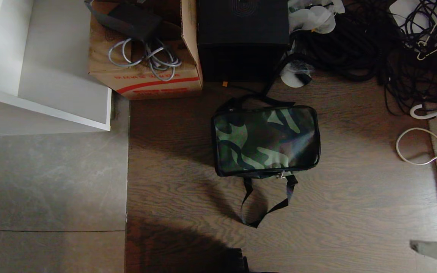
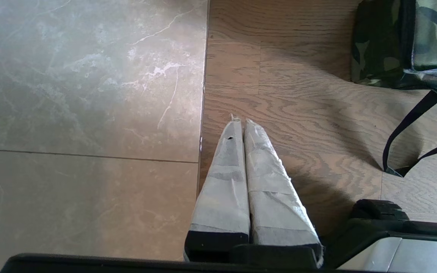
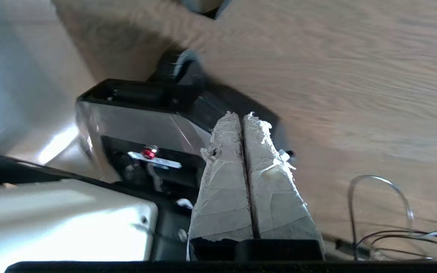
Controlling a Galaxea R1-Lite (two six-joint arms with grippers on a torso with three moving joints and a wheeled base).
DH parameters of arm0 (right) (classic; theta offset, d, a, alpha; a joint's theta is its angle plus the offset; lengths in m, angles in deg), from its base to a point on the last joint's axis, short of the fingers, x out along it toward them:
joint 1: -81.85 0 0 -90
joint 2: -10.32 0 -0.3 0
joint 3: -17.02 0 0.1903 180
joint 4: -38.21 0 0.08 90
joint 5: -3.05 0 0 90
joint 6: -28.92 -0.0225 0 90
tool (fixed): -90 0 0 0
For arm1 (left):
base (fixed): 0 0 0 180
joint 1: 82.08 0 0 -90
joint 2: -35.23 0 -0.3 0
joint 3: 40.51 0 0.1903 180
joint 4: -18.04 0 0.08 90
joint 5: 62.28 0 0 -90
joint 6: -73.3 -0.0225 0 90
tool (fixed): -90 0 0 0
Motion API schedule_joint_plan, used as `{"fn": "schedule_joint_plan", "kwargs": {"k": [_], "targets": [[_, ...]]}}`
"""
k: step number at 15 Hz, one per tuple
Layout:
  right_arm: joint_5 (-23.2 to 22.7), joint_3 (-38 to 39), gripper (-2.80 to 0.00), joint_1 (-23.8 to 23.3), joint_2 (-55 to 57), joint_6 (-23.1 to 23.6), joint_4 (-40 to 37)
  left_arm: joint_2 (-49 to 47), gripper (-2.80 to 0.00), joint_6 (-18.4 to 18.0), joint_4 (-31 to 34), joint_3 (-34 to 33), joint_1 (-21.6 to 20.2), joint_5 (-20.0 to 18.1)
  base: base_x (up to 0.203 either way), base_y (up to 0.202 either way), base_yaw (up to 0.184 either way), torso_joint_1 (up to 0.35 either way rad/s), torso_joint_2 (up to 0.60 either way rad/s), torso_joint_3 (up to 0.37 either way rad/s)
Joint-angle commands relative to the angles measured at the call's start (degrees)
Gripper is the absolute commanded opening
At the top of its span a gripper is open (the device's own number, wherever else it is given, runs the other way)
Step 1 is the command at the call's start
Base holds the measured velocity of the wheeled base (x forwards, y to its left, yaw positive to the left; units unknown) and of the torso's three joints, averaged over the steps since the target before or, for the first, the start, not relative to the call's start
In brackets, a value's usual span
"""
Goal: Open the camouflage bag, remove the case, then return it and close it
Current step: Open the top of the storage box
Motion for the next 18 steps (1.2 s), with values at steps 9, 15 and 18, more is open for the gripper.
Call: {"fn": "schedule_joint_plan", "kwargs": {"k": [9,15,18], "targets": [[-1.5,-2.3,-2.8,15.4,50.6,-10.8,57.5,0.0,-2.8,0.0,0.0,-0.5,0.0,0.0,0.0,0.0,0.0,0.0,0.0,0.0],[1.5,-6.8,0.0,17.8,54.2,-10.2,51.7,0.0,-2.8,-0.1,0.0,-0.5,0.0,0.0,0.0,0.0,0.0,0.0,0.0,0.0],[3.1,-8.9,0.0,18.2,53.5,-9.7,47.7,0.0,-2.8,0.0,0.0,-0.5,0.0,0.0,0.0,0.0,0.0,0.0,0.0,0.0]]}}
